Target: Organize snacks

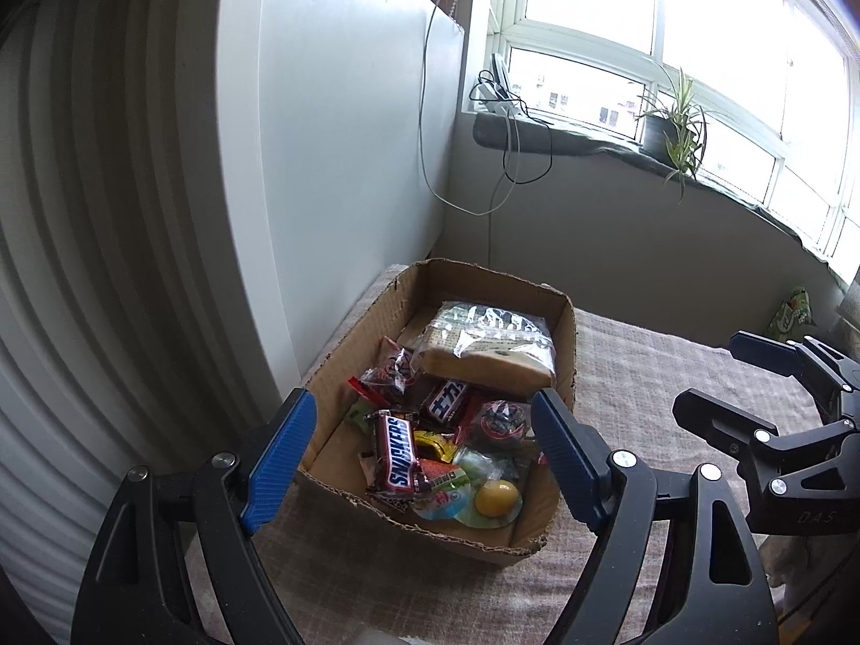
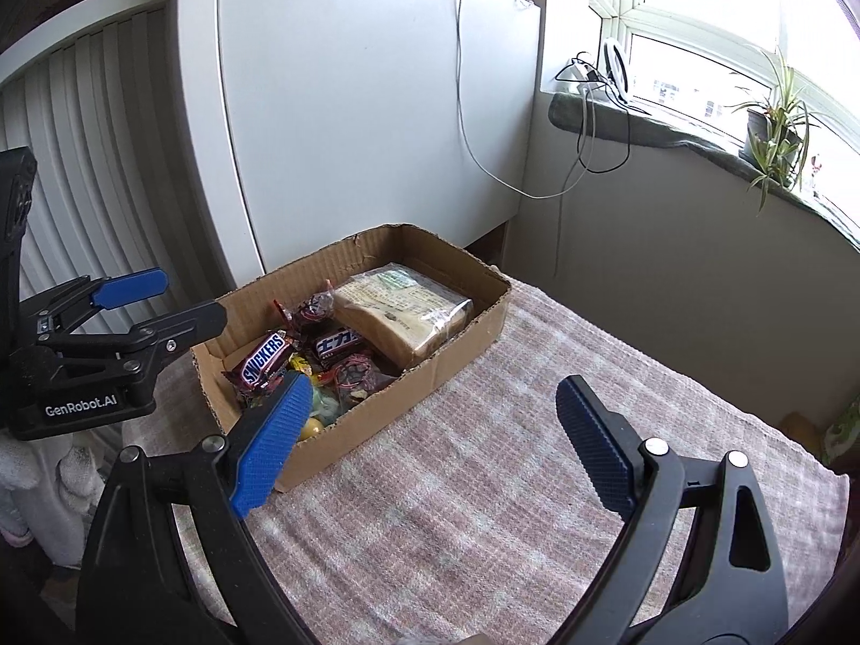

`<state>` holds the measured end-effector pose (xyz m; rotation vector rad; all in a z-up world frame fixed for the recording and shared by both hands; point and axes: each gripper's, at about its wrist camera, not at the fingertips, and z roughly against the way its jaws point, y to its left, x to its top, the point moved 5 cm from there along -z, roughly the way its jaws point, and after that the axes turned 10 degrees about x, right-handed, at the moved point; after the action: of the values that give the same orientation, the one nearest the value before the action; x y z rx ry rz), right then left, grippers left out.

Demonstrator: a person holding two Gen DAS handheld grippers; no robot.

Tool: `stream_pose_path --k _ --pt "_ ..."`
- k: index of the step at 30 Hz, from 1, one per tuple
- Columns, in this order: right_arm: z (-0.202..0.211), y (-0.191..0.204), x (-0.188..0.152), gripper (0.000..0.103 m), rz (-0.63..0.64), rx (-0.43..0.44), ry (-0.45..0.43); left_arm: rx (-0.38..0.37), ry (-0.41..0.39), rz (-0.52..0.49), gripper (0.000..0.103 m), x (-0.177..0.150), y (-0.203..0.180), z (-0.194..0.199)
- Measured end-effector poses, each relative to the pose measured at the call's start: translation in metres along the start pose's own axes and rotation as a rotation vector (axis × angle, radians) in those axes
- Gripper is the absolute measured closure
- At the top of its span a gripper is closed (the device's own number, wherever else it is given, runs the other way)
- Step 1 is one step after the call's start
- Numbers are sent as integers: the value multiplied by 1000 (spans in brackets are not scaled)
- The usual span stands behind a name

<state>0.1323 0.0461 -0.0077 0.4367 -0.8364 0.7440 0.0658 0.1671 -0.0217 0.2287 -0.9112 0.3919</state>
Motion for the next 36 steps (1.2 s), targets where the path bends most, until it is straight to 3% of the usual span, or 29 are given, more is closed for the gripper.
stream_pose_path --k 6,13,36 --pt "13 0 -3 9 -14 -41 -11 27 -14 7 21 -7 -5 13" --pt "22 -10 -12 9 -84 -28 -20 59 -5 33 21 -15 -2 20" --pt "22 -10 -19 9 -86 -27 -6 62 10 37 21 -21 -9 28"
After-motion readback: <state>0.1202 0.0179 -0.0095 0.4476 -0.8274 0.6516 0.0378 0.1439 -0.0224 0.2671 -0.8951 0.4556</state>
